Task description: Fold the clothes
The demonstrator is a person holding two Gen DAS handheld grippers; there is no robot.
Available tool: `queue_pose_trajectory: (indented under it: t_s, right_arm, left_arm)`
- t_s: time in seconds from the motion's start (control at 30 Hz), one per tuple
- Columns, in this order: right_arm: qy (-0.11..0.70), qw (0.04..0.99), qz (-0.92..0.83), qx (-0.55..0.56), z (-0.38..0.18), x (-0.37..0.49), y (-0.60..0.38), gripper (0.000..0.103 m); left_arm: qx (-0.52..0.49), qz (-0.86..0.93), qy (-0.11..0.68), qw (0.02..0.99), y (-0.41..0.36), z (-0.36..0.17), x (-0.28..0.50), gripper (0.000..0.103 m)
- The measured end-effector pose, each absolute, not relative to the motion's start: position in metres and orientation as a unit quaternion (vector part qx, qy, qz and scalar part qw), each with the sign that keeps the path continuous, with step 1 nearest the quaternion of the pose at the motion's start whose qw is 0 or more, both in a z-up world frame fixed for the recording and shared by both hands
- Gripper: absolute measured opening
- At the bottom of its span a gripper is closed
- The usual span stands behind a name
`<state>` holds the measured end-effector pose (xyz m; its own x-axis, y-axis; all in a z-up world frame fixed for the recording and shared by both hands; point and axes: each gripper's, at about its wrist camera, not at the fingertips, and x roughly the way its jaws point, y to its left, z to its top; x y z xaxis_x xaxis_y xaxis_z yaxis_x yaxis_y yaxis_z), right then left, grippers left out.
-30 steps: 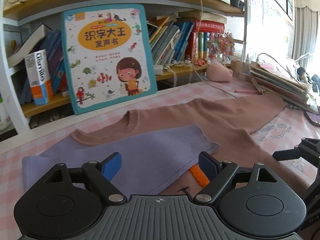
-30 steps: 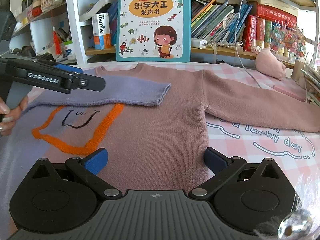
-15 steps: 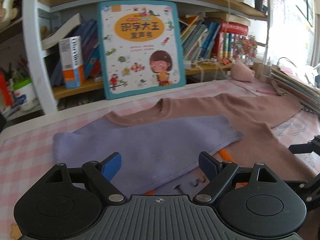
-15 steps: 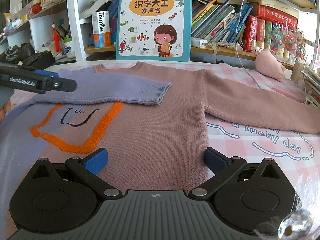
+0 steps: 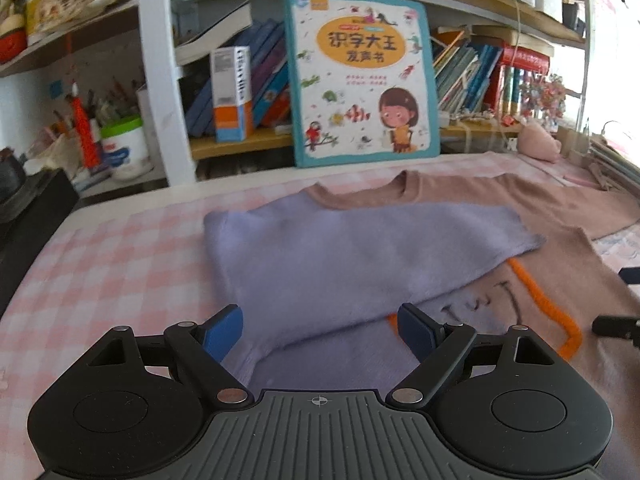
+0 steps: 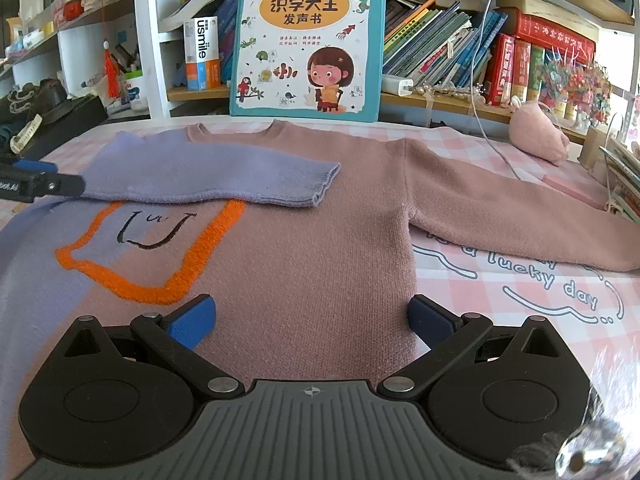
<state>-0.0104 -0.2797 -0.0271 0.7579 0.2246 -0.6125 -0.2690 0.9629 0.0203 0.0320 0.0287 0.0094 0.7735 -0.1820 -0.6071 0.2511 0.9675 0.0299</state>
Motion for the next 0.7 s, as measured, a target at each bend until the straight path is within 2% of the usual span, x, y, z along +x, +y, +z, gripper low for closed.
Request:
queue_pose_trajectory:
  t_s: [0.43, 0.57, 0.6, 0.67, 0.7]
  right_arm:
    - [0.322, 0.939, 0.119, -0.033, -0.024, -0.015, -0.282, 0.103]
    - [0.329, 0.939, 0.102, -0.021, -0.023, -0.018, -0.291, 0.099]
    - [0.330, 0.939, 0.098, -0.018, -0.022, -0.019, -0.294, 0.097]
    - [0.330, 0.940, 0.090, -0.013, -0.020, -0.019, -0.298, 0.084]
    - [0.330, 0.940, 0.088, -0.010, -0.020, -0.019, -0.299, 0.082]
  left_arm:
    - [0.034, -0.102, 0.316, 0.943, 0.067, -0.006, 0.018, 0.087]
    - [0.003, -0.106, 0.318, 0.942, 0.084, -0.010, 0.021, 0.087]
    - [-0.006, -0.108, 0.319, 0.942, 0.087, -0.012, 0.023, 0.086]
    - [-0.024, -0.114, 0.321, 0.940, 0.093, -0.015, 0.029, 0.085]
    - [-0.030, -0.118, 0.322, 0.939, 0.096, -0.017, 0.031, 0.084]
